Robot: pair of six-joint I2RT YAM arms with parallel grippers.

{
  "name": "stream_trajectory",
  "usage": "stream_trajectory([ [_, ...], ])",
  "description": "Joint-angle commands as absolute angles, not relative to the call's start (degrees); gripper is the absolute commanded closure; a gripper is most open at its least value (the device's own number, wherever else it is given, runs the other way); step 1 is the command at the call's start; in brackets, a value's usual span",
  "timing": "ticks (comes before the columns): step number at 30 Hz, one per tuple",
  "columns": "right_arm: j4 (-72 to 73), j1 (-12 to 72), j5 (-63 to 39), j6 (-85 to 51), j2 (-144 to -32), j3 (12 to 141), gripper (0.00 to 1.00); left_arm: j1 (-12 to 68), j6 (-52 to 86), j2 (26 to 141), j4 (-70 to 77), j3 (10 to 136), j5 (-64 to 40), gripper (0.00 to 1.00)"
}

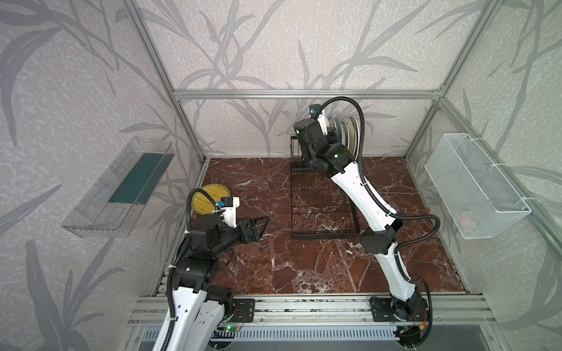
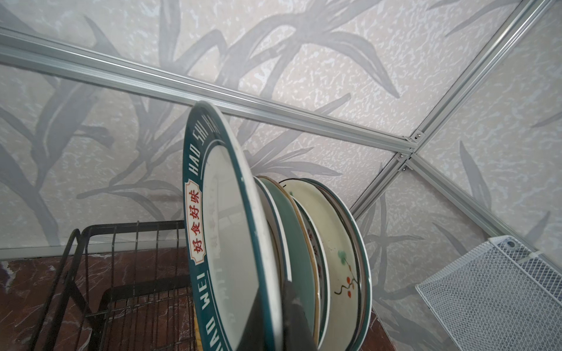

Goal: Load plates into a dish rack
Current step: Place the plate on the dish rack.

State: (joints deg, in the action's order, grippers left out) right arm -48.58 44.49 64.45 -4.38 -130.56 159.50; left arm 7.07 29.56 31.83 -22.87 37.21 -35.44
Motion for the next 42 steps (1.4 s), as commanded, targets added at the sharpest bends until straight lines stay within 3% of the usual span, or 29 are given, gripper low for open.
stream_trajectory([
  [1,-45.3,44.2,66.1,-5.2,-131.0,161.5,1.00,6.9,29.3,31.6,-21.2,36.7,-36.9,0.01],
  [42,-53.5,43.6,66.0,-14.0,-135.2,162.1,1.00,6.7,28.7,31.6,-22.5,36.9,-37.7,0.00],
])
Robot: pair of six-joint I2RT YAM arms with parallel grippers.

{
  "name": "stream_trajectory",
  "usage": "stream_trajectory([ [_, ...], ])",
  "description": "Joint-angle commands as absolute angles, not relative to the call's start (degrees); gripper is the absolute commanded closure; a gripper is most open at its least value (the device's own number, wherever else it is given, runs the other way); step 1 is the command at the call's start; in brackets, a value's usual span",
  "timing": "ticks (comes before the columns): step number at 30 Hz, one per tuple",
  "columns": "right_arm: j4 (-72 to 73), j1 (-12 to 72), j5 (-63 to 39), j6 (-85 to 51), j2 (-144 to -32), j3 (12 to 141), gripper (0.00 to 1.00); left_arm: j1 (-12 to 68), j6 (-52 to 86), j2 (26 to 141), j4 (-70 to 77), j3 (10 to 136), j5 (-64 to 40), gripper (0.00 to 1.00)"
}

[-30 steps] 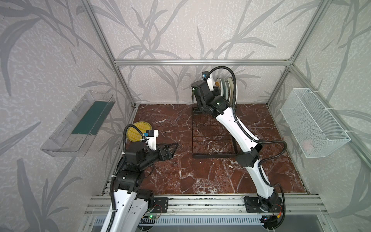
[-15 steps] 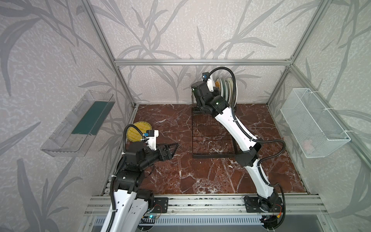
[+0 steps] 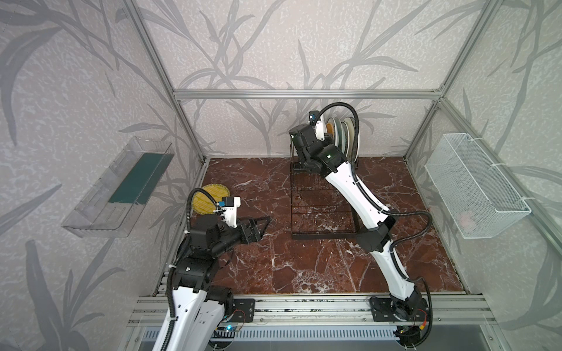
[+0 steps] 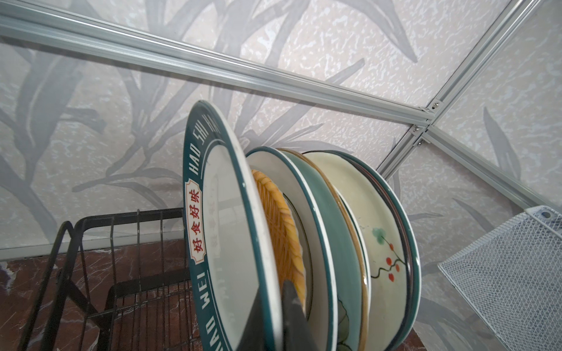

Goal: Load plates into a dish rack
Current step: Place the plate on the dish rack.

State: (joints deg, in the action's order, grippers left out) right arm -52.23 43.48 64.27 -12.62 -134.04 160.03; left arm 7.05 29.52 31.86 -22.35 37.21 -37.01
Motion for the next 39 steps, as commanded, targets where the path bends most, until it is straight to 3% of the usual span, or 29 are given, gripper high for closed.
stream_trajectory([
  [1,-53.7,43.8,66.3,-14.2,-135.2,162.0,1.00,6.7,28.6,31.6,-22.6,36.9,-37.7,0.01],
  [39,-61.1,46.0,66.5,-21.2,-136.0,161.9,0.95,6.7,28.5,31.0,-22.8,36.8,-37.8,0.01],
])
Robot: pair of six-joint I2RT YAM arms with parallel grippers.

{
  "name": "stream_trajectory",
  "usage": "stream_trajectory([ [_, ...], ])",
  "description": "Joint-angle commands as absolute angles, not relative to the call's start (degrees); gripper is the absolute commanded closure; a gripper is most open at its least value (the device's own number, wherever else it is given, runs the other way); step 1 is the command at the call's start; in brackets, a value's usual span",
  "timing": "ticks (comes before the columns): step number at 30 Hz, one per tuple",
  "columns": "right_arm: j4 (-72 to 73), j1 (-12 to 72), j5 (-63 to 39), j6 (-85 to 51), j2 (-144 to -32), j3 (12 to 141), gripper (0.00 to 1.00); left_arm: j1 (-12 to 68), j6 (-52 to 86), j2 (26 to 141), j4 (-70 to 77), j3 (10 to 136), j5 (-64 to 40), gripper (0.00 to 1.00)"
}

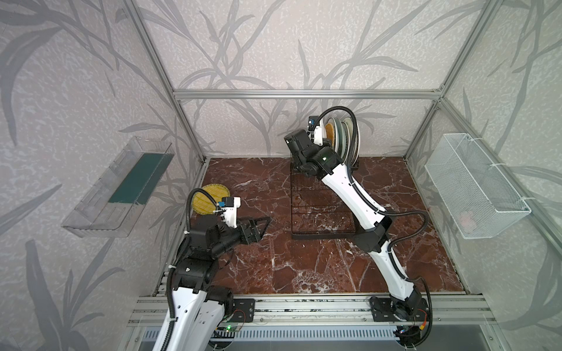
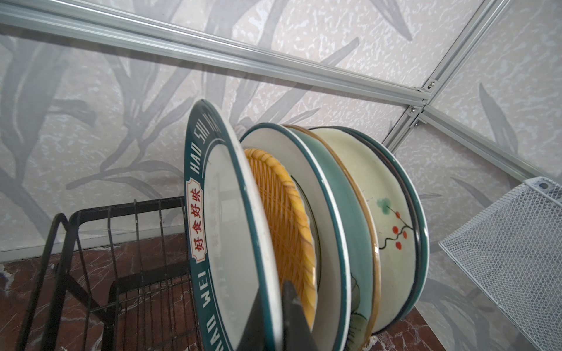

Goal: Load plates into a dish rack
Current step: Place the plate on the dish rack.

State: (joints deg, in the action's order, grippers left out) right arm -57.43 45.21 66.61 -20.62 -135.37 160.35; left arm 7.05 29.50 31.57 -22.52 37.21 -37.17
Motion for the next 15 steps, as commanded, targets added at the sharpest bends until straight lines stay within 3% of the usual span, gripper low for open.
stream_trajectory([
  [1,-61.3,46.0,66.3,-21.4,-136.1,161.8,0.95,6.7,28.6,31.0,-22.8,36.8,-37.8,0.01],
  [9,-62.3,46.2,65.9,-22.6,-136.0,161.9,0.93,6.7,28.4,30.9,-22.9,36.8,-37.7,0.01],
  [15,-62.9,46.4,65.5,-23.1,-136.1,161.7,0.87,6.7,28.5,30.8,-22.9,36.8,-37.7,0.01],
])
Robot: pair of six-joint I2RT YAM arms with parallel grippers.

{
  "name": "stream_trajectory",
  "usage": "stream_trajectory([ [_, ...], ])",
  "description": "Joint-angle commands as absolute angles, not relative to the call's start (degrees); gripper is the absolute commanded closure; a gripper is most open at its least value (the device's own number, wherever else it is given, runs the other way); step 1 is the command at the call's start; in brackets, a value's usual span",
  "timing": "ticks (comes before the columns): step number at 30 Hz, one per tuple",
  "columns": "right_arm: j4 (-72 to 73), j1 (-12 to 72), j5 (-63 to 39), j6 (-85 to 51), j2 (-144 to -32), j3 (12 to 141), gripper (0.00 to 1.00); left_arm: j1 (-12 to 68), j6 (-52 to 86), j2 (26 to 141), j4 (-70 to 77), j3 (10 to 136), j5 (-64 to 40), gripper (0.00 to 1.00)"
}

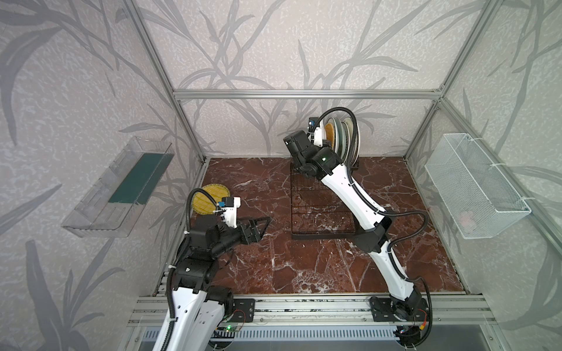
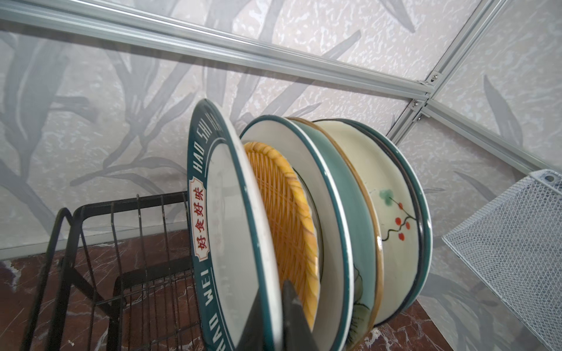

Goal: Load plates into a dish rack
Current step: Place the plate on the dish rack.

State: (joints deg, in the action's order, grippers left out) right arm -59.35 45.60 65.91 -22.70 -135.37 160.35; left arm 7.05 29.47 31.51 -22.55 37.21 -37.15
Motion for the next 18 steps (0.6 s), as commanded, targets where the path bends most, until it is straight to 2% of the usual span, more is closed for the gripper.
stream_trajectory([
  [1,-63.2,46.4,65.4,-23.5,-136.1,161.6,0.86,6.7,28.4,30.8,-22.9,36.8,-37.7,0.01],
  [14,-64.4,46.4,64.5,-25.2,-135.2,161.6,0.80,6.7,28.3,30.8,-23.2,36.9,-37.5,0.01],
  [18,-63.9,46.4,64.1,-24.7,-134.3,161.6,0.74,6.7,28.3,30.8,-23.2,36.9,-37.4,0.01],
])
